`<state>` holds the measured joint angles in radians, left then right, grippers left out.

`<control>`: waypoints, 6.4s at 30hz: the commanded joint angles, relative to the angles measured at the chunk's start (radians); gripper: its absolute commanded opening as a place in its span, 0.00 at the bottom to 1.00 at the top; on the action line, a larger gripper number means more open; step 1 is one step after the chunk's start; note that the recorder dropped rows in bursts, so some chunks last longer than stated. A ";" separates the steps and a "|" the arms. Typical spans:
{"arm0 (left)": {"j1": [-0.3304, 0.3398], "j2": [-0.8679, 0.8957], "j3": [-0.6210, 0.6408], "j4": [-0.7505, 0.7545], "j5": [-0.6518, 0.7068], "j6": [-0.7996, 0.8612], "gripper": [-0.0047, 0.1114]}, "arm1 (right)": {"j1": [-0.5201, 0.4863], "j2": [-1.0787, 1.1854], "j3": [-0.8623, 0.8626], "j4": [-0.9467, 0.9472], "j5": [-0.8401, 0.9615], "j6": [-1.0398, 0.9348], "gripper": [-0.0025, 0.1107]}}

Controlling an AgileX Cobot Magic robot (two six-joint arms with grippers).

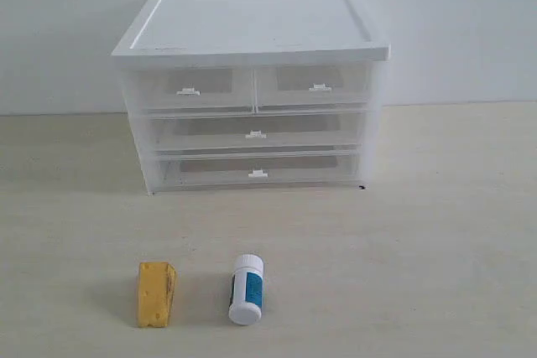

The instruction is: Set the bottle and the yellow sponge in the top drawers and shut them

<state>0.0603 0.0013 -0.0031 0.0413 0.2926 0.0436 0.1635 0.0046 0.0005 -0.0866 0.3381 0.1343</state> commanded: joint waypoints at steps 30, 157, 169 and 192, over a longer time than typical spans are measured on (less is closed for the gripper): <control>0.001 -0.001 0.003 0.001 -1.017 -0.188 0.07 | -0.004 -0.005 -0.001 0.002 -0.004 -0.003 0.02; -0.111 1.944 -0.968 0.787 -1.316 -0.363 0.07 | -0.004 1.892 -0.998 -0.706 -1.170 1.366 0.44; -0.111 1.944 -0.968 0.787 -1.318 -0.363 0.07 | 0.056 1.892 -1.063 -0.718 -1.065 1.393 0.44; -0.111 1.944 -0.968 0.787 -1.318 -0.363 0.07 | 0.056 1.926 -1.132 -0.623 -0.938 1.304 0.14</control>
<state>-0.0468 1.9450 -0.9639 0.8333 -1.0135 -0.3203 0.2379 1.9050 -1.0755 -0.8062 -0.6274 1.4506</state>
